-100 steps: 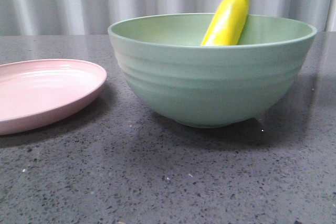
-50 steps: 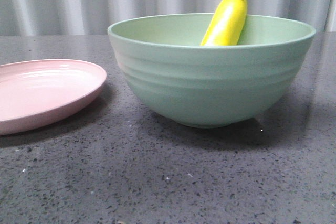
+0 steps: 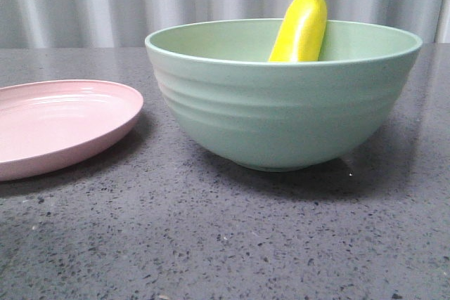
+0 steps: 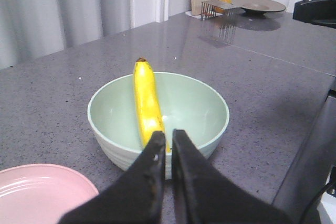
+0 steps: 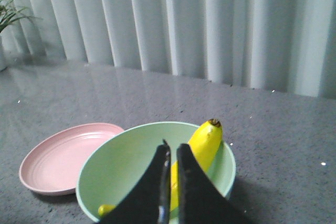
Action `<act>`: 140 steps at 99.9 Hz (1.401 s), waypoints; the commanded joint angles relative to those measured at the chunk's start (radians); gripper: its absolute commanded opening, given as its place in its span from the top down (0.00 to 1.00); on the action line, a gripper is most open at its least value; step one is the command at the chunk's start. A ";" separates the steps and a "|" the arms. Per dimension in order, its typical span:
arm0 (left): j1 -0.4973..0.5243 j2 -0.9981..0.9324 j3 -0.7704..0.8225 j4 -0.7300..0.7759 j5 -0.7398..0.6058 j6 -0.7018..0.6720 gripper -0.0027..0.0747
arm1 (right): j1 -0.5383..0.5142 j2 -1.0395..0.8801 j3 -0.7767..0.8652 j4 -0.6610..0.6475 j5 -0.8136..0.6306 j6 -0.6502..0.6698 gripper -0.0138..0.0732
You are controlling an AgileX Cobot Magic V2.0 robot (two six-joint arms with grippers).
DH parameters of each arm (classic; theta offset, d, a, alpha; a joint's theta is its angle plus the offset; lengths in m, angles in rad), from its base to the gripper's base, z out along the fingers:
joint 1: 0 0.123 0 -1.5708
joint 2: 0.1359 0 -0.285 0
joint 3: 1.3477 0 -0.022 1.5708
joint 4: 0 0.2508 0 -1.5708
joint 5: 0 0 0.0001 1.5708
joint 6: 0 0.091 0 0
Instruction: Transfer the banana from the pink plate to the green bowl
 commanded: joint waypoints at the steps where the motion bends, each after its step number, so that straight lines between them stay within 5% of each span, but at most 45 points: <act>1: -0.007 -0.079 0.074 0.021 -0.147 0.001 0.99 | -0.002 -0.075 0.061 0.003 -0.154 0.001 0.91; 33: -0.007 -0.332 0.340 0.028 -0.237 0.001 0.99 | -0.002 -0.244 0.245 -0.005 -0.185 0.001 0.91; 83: -0.007 -0.338 0.519 0.028 -0.240 0.001 0.99 | -0.002 -0.244 0.317 -0.005 -0.164 0.001 0.91; 97: 0.019 -0.338 0.570 0.111 -0.342 -0.005 0.99 | -0.002 -0.244 0.317 -0.005 -0.164 0.001 0.91; 113: 0.128 -0.338 0.635 0.167 -0.536 -0.055 0.99 | -0.002 -0.244 0.317 -0.005 -0.164 0.001 0.91; 140: 0.446 -0.346 0.635 0.167 -0.616 -0.055 0.99 | -0.002 -0.244 0.317 -0.005 -0.164 0.001 0.91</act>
